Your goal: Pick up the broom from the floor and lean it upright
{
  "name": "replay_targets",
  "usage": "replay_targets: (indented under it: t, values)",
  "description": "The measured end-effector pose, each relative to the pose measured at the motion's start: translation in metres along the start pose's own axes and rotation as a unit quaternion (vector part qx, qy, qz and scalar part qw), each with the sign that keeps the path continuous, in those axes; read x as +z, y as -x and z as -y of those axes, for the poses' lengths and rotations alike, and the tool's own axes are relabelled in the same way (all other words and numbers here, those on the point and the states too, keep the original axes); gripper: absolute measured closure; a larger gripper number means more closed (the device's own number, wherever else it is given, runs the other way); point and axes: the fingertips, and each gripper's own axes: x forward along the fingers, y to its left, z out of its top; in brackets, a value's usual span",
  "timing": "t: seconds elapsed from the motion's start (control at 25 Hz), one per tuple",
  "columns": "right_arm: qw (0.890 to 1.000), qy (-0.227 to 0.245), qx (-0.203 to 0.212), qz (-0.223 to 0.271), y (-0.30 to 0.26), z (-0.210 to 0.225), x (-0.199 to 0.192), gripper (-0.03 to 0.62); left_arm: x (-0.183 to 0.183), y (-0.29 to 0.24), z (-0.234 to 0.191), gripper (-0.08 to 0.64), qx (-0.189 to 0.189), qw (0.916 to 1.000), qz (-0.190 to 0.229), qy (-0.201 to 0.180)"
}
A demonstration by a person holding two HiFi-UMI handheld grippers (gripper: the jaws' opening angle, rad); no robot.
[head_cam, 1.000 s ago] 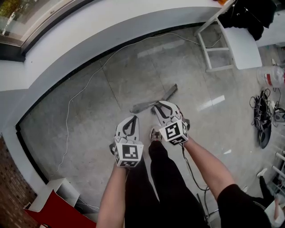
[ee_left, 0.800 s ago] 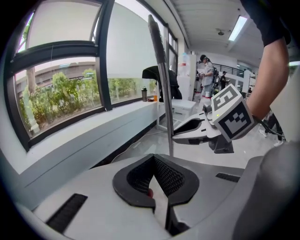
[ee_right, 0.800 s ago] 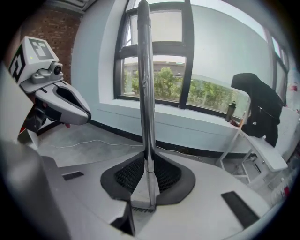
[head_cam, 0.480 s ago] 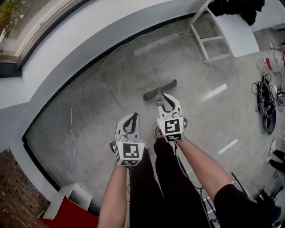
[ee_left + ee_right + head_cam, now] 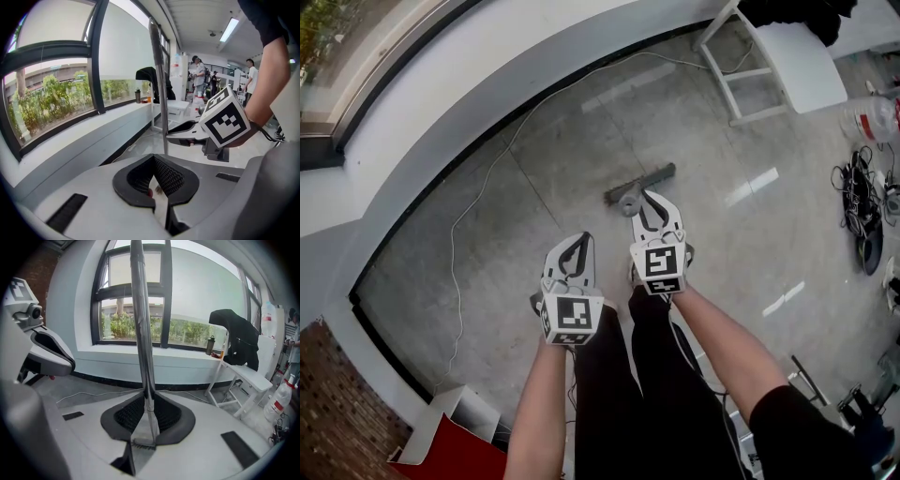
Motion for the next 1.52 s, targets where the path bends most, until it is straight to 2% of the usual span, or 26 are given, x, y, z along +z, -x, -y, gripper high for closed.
replay_targets:
  t: [0.32, 0.48, 0.8, 1.52]
  values:
    - [0.999, 0.030, -0.010, -0.008, 0.006, -0.014, -0.010, 0.531, -0.012, 0.003, 0.000, 0.554, -0.013, 0.9999, -0.006, -0.004]
    - [0.999, 0.028, -0.012, -0.018, 0.012, -0.020, -0.023, 0.531, -0.018, 0.007, 0.000, 0.554, -0.017, 0.9998, -0.010, -0.006]
    - [0.999, 0.046, -0.018, -0.015, 0.009, -0.019, -0.017, 0.531, -0.028, 0.010, -0.001, 0.554, -0.016, 0.9998, -0.013, 0.001]
    - [0.996, 0.084, -0.025, -0.021, 0.016, -0.017, -0.017, 0.521, -0.025, 0.014, 0.011, 0.554, -0.019, 0.9998, -0.008, -0.006]
